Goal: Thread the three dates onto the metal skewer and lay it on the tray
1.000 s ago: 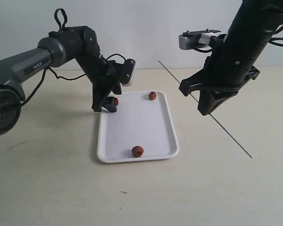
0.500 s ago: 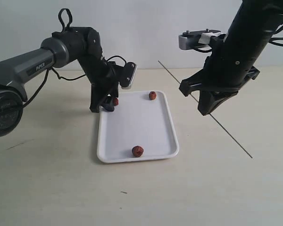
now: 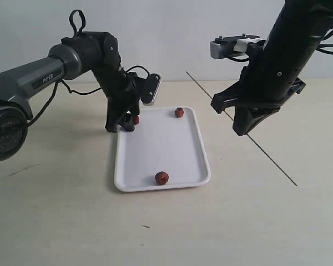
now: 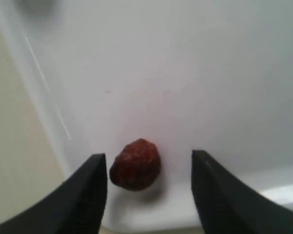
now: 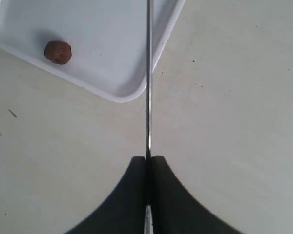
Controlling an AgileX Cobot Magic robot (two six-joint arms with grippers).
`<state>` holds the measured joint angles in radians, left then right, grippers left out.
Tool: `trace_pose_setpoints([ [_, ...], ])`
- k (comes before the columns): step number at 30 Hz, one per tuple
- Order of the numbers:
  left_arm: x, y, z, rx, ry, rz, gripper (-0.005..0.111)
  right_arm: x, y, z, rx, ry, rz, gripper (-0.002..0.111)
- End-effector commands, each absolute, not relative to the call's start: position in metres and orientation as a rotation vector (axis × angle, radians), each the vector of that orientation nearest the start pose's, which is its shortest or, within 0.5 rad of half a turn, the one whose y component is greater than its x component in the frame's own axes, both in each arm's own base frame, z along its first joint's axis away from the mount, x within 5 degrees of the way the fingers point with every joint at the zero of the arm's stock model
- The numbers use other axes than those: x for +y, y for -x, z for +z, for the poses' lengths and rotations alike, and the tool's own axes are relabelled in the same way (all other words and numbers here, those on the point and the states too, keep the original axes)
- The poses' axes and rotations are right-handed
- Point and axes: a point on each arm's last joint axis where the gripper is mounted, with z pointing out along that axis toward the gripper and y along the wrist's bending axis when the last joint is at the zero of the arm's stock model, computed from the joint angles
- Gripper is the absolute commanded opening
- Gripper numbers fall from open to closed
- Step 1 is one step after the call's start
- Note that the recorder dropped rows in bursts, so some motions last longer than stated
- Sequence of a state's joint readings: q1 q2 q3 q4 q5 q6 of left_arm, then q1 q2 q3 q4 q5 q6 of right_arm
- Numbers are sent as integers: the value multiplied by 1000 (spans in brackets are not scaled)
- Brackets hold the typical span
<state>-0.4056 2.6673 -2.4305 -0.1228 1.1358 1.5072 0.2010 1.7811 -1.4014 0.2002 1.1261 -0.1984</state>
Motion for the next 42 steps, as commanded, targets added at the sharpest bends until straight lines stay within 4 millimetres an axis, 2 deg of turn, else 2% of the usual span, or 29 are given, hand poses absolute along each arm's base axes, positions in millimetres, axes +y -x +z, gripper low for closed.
trace_pose_setpoints([
  [1, -224, -495, 105, -2003, 2756, -60, 52, 86, -347, 252, 2936, 495, 282, 0],
  [7, -224, -495, 105, -1992, 2765, -63, 52, 86, -347, 252, 2937, 495, 282, 0],
  [12, -224, -495, 105, -1985, 2769, -64, 39, 86, -347, 252, 2937, 495, 282, 0],
  [24, -225, -496, 105, -1992, 2777, -76, 39, 86, -347, 252, 2937, 495, 282, 0],
  [31, -225, -497, 106, -1998, 2783, -85, 30, 86, -347, 252, 2937, 495, 282, 0],
  [40, -225, -497, 106, -2012, 2777, -87, 30, 86, -347, 252, 2937, 495, 282, 0],
  [42, -225, -497, 111, -2033, 2772, -92, 30, 86, -347, 252, 2937, 495, 282, 0],
])
